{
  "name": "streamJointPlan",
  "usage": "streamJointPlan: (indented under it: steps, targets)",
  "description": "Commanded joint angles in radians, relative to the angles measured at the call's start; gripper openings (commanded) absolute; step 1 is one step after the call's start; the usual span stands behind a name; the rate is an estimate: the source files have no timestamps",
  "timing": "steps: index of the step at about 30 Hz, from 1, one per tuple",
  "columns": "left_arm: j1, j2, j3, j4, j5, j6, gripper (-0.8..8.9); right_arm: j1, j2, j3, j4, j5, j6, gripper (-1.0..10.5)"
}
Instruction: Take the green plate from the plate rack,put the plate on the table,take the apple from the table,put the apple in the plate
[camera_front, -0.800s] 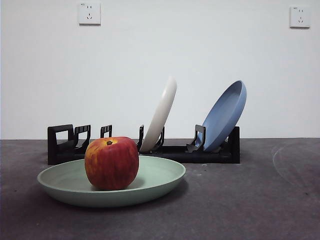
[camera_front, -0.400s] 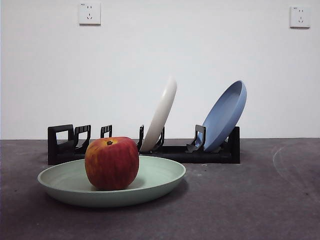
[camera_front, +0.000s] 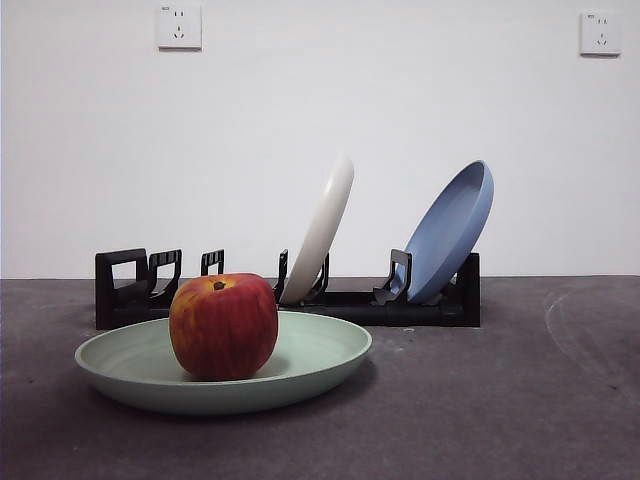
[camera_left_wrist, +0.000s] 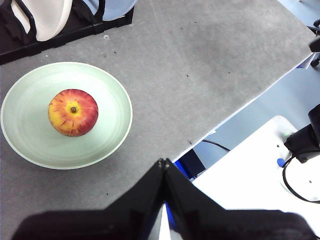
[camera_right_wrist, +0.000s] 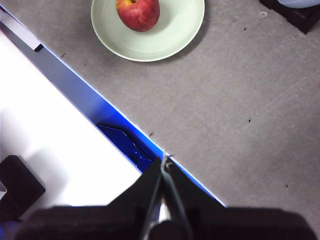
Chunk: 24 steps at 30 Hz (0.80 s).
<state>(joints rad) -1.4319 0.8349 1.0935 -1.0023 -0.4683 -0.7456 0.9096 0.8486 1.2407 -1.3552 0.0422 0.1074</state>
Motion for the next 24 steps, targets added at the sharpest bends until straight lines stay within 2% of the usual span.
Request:
streamJointPlan:
  steps: [1,14,15,19,22,24]
  targets:
    - [-0.001,-0.002,-0.005,-0.002,-0.004,-0.009,-0.01,0.001,0.0,-0.006,-0.023,0.004,-0.003,0.0]
    - [0.0,-0.007,-0.005,-0.002,-0.003,-0.008,-0.01,0.0,0.005,-0.006,-0.023,0.004,-0.003,0.0]
    - [0.008,-0.017,-0.005,-0.002,-0.009,0.017,-0.01,0.0,0.005,-0.006,-0.023,0.004,-0.004,0.0]
    - [0.147,-0.068,-0.006,0.018,-0.021,0.233,-0.01,0.0,0.005,-0.006,-0.023,0.004,-0.003,0.0]
    - [0.331,-0.118,-0.029,0.125,-0.019,0.345,-0.01,0.0,0.005,-0.006,-0.023,0.004,-0.003,0.0]
    - [0.492,-0.167,-0.079,0.259,0.03,0.418,-0.01,0.0,0.005,-0.006,-0.023,0.004,-0.003,0.0]
